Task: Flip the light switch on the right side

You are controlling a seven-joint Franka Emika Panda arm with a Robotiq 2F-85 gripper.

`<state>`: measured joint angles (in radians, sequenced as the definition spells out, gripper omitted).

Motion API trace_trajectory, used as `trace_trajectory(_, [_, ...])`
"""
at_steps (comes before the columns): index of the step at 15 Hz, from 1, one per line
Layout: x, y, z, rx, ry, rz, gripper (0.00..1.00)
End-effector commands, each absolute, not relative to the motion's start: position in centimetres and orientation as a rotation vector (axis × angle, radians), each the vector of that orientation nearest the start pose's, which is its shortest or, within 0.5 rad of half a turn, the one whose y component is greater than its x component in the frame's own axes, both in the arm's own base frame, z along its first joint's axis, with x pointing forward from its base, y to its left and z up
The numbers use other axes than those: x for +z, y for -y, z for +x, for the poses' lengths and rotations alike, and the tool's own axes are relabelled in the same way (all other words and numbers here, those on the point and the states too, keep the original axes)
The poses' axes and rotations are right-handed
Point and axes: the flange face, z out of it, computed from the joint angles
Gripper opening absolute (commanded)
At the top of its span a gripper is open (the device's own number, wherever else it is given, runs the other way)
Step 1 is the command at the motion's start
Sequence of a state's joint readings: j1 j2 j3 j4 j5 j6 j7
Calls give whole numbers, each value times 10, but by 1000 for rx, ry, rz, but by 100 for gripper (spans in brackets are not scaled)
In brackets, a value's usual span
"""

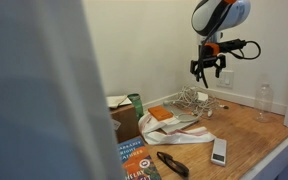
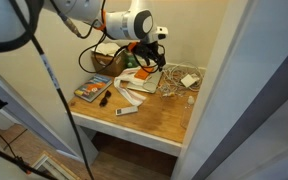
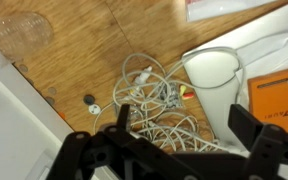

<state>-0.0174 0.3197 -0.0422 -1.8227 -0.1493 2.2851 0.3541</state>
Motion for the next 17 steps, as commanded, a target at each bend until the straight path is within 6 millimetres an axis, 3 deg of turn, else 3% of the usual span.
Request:
trace_trajectory(1, [387,35,605,-171,-535,-3174,100])
trace_trajectory(5, [402,47,570,-117,-539,-3184,100])
trace_trajectory(11, [434,60,504,-200,-574,-3138,100])
trace_trajectory(12, [422,59,538,-157,-592,-3182,100])
trace_trajectory(14, [432,60,519,-174,-591,-3170,100])
trace_trajectory(17, [436,59,509,-182,-588,-3166,100])
